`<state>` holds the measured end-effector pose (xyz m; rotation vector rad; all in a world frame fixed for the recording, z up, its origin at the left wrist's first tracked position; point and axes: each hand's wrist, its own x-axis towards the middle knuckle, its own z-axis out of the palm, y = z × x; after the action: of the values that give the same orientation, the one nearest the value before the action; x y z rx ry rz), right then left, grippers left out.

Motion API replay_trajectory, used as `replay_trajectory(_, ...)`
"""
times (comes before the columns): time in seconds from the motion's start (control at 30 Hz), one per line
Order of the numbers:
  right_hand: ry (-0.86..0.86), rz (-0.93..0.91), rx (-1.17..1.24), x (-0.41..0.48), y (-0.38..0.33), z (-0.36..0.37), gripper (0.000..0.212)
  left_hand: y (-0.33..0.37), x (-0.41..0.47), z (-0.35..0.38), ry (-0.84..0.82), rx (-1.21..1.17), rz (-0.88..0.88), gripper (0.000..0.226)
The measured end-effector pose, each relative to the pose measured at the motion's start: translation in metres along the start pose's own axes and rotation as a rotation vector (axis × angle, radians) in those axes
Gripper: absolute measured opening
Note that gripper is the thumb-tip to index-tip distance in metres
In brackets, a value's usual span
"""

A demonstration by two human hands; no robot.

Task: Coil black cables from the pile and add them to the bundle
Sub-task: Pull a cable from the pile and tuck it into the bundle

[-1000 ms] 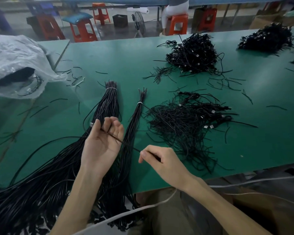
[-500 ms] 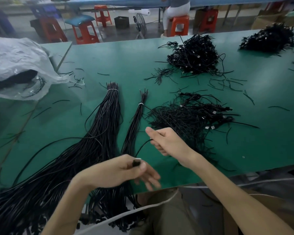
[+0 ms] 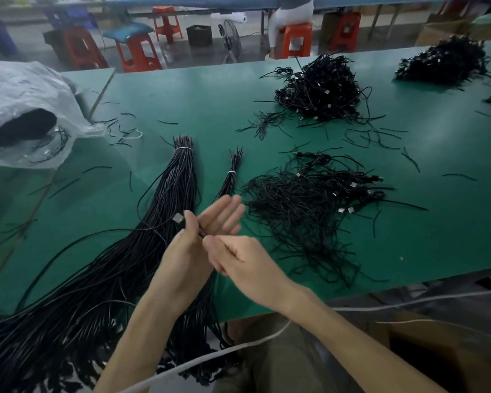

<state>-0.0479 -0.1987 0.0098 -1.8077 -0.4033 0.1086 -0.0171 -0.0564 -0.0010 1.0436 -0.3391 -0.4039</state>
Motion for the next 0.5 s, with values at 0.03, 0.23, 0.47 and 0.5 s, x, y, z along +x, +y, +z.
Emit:
replay_trajectory(0.03,-0.011,0.01,0.017,-0.001,0.006,0.005,0.055,0.004,0.001,0.0,0.046,-0.097,0.03,0.065)
replay_trajectory(0.23,0.236,0.022,-0.05,-0.002,0.037,-0.002,0.063,0.034,-0.014,-0.006,-0.004,-0.347,-0.005,0.045)
replay_trajectory(0.47,0.277,-0.101,-0.401,0.018,0.037,-0.018,0.06,0.018,-0.026,0.011,-0.29,1.017,-0.4,0.048)
replay_trajectory(0.5,0.26,-0.147,-0.437,0.019,0.033,-0.019,0.059,0.011,-0.024,0.011,-0.238,1.136,-0.403,0.047)
